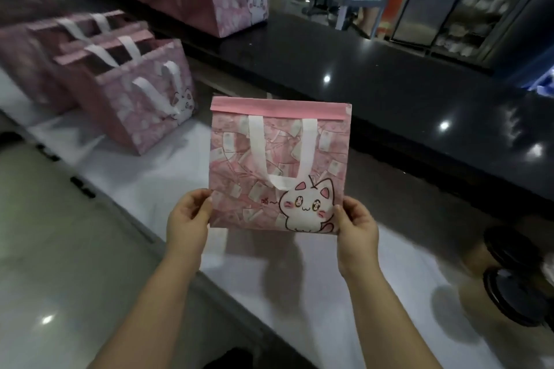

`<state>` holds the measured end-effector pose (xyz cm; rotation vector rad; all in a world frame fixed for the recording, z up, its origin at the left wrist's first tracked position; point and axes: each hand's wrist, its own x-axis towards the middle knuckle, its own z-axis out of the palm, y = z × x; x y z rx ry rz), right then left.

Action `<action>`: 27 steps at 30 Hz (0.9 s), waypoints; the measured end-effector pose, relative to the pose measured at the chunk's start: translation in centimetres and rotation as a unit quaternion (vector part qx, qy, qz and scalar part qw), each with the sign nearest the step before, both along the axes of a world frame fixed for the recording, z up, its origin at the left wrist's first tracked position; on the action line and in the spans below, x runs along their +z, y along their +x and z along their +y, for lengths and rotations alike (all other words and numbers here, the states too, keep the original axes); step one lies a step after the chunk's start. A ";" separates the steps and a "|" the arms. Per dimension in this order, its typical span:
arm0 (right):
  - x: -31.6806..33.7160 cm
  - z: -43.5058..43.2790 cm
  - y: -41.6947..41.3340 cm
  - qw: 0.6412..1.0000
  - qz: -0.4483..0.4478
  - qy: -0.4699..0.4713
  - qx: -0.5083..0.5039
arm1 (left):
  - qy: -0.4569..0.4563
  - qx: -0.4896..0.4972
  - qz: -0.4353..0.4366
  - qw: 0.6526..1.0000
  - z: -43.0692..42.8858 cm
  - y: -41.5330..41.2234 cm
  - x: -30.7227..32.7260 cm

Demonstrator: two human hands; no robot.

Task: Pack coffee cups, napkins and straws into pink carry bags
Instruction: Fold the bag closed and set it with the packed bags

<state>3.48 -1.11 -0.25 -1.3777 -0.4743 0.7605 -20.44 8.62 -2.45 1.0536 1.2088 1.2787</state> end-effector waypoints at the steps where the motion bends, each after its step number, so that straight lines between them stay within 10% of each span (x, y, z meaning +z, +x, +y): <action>1: 0.3 0.8 -0.7 1.000 0.000 0.002 0.030 | 0.003 0.029 -0.007 1.000 -0.3 -1.2 0.2; 14: 3.9 11.6 -24.5 0.946 -0.045 0.066 0.316 | 0.031 0.351 -0.039 0.935 -5.0 -24.2 4.7; 27: 9.1 22.1 -53.2 0.897 -0.006 0.164 0.411 | 0.084 0.464 0.041 0.881 0.3 -49.7 12.1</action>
